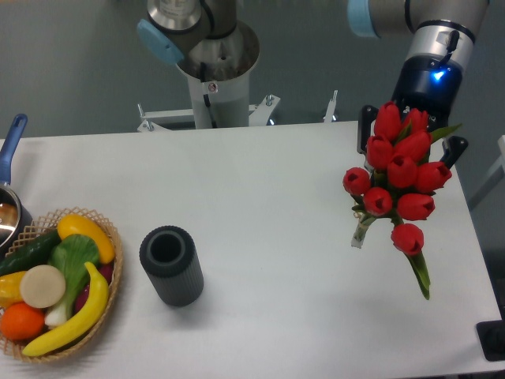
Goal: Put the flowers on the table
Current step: 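Carry the red tulip bunch in the gripper toward the table center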
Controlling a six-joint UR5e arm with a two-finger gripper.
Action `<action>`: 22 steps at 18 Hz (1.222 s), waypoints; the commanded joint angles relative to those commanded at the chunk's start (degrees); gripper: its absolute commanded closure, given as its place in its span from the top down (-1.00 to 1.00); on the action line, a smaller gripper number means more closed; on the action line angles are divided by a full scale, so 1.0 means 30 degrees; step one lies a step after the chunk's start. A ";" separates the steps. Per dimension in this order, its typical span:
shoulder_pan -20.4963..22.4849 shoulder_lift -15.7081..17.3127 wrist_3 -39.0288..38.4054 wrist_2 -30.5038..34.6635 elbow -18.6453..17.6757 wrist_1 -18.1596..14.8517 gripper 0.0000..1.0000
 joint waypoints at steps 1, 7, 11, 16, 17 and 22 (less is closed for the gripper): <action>0.0000 0.0029 0.0000 0.0203 -0.0115 0.0029 0.09; -0.0760 0.0788 -0.0264 0.4533 -0.0553 -0.0117 0.09; -0.1200 0.1639 -0.0205 0.6736 -0.1610 -0.0088 0.09; -0.3248 0.1671 -0.0205 1.1797 -0.1728 -0.0147 0.09; -0.3629 0.1612 -0.0205 1.2677 -0.1728 -0.0147 0.09; -0.4802 0.1056 -0.0059 1.5639 -0.1874 -0.0176 0.09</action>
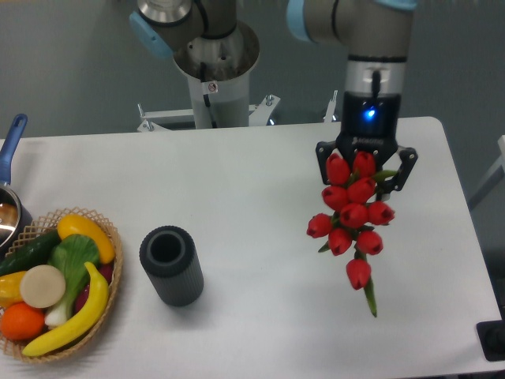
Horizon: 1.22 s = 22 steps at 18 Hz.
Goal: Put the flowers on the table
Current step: 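Carry the red tulip bunch in the gripper toward the table center, then lower the tulips onto the table beside the black cup and release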
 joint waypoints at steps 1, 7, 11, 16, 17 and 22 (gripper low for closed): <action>-0.0234 -0.0117 0.0001 0.0673 0.0029 0.0000 0.09; -0.1963 -0.1727 0.0700 0.5183 0.0234 0.0000 0.10; -0.3281 -0.2695 0.1319 0.8321 0.0059 -0.0029 0.10; -0.3867 -0.3721 0.1348 0.8967 0.0029 -0.0059 0.10; -0.3957 -0.3693 0.1435 0.8970 0.0029 -0.0059 0.10; -0.3987 -0.3781 0.1785 0.8970 0.0030 -0.0030 1.00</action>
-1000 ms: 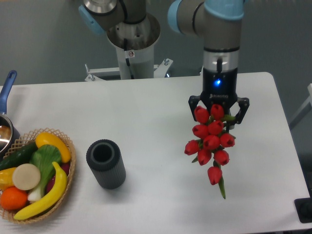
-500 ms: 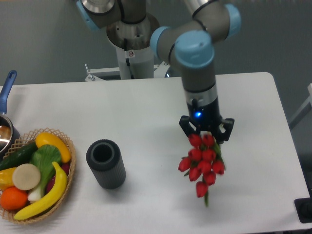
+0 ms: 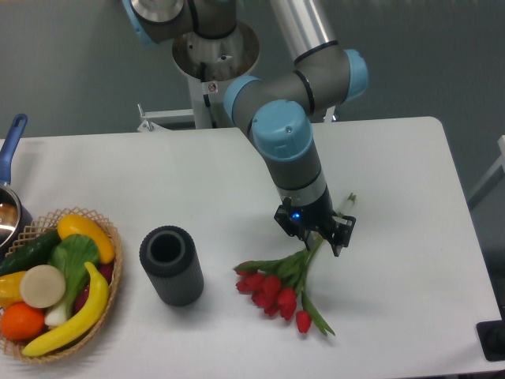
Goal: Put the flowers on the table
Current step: 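Lower the tulips onto the table beside the black cup and release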
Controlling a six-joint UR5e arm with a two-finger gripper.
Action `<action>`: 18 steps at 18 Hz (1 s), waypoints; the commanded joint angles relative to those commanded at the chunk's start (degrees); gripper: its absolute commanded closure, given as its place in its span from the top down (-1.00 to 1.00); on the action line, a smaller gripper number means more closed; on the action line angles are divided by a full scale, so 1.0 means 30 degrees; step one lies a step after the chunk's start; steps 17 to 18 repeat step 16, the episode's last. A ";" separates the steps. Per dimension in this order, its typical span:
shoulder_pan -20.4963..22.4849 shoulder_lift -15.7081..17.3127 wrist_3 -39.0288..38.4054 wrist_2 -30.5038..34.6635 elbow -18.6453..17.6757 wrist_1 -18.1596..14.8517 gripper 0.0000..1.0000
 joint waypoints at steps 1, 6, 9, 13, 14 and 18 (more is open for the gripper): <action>0.0000 0.0000 0.0176 -0.0116 -0.0059 0.0029 1.00; 0.0438 -0.0235 0.0207 -0.0321 0.0526 0.0118 1.00; 0.0498 -0.0264 0.2245 -0.0411 0.1198 -0.0290 1.00; 0.1286 0.0203 0.6061 -0.0556 0.1406 -0.2253 1.00; 0.1521 0.0553 0.6502 -0.0818 0.1406 -0.2488 1.00; 0.1873 0.0849 0.6857 -0.1870 0.1406 -0.2695 1.00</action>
